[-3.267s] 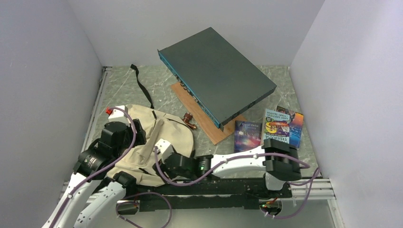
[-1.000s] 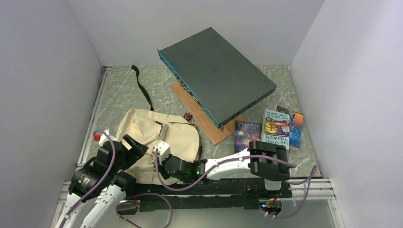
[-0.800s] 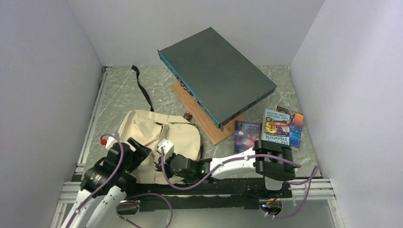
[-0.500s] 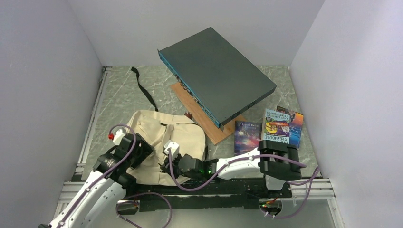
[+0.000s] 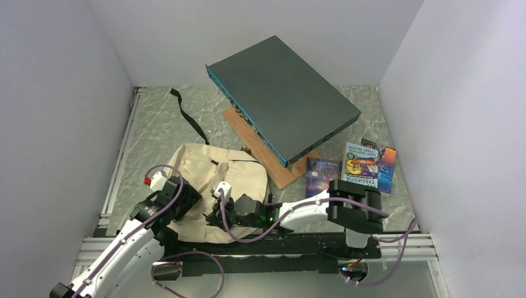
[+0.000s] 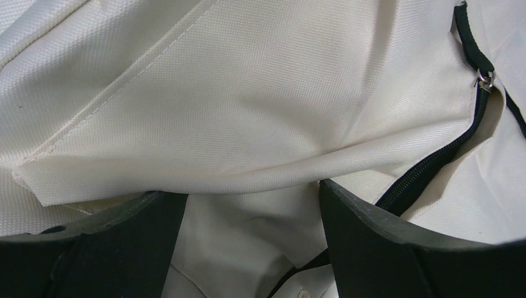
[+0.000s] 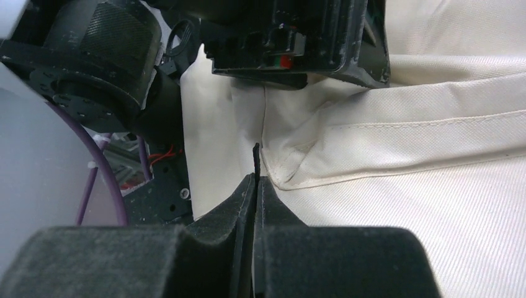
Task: Pack the student bag
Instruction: Unzip the student bag at the center of the board.
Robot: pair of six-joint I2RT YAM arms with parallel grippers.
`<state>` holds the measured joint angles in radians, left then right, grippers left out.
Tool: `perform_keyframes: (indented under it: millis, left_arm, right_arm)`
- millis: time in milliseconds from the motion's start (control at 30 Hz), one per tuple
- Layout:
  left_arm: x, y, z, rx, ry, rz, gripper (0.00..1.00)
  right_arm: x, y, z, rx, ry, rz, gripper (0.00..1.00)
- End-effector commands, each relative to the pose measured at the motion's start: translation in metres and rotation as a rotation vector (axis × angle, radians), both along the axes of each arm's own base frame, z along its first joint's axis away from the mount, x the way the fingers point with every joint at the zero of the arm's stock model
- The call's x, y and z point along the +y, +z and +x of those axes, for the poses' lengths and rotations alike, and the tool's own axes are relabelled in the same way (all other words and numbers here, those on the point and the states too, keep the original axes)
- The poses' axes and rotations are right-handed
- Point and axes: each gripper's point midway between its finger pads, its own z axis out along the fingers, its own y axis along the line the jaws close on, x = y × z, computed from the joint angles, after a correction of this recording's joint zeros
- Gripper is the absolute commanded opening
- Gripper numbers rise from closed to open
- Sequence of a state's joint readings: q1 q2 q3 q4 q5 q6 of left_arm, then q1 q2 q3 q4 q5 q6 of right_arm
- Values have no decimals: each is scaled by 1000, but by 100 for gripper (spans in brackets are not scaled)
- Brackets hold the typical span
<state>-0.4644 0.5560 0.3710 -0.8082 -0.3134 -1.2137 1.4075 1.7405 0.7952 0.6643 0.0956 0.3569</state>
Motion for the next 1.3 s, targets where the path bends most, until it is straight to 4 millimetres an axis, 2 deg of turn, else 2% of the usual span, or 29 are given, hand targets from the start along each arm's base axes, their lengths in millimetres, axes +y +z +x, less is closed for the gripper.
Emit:
perform_keyframes:
  millis: [0,100,167,333,500,800,867,933,1033,1133,1267]
  left_arm:
    - [15,-17,-10,18,41,44,84]
    - [11,-19,-10,6,17,26,83]
    - [10,-20,-11,4,14,23,83]
    - [10,-22,-11,7,5,26,83]
    - [10,-23,-12,17,-10,37,83]
    - [11,-22,-10,9,-10,42,83]
    - [11,-22,-10,8,-11,46,83]
    - [11,-23,-10,11,-10,49,83]
    - [12,-24,-10,21,-4,57,83]
    - [17,-25,-11,30,13,80,84]
    - [22,-24,-10,27,33,97,84]
  right_arm:
    - [24,43,8,56,66,210,4]
    - [27,34,10,63,74,191,10]
    - [30,25,10,69,76,163,18]
    - [35,11,14,75,60,105,22]
    - [36,0,15,55,51,41,36]
    - [32,-25,-1,20,81,-72,42]
    - [31,-27,1,8,62,-88,40]
    - [31,-27,1,-1,57,-95,33]
    - [27,-20,3,-18,23,-94,15]
    - [20,-2,5,-18,-11,-68,0]
    - [3,11,-1,21,-28,-40,0]
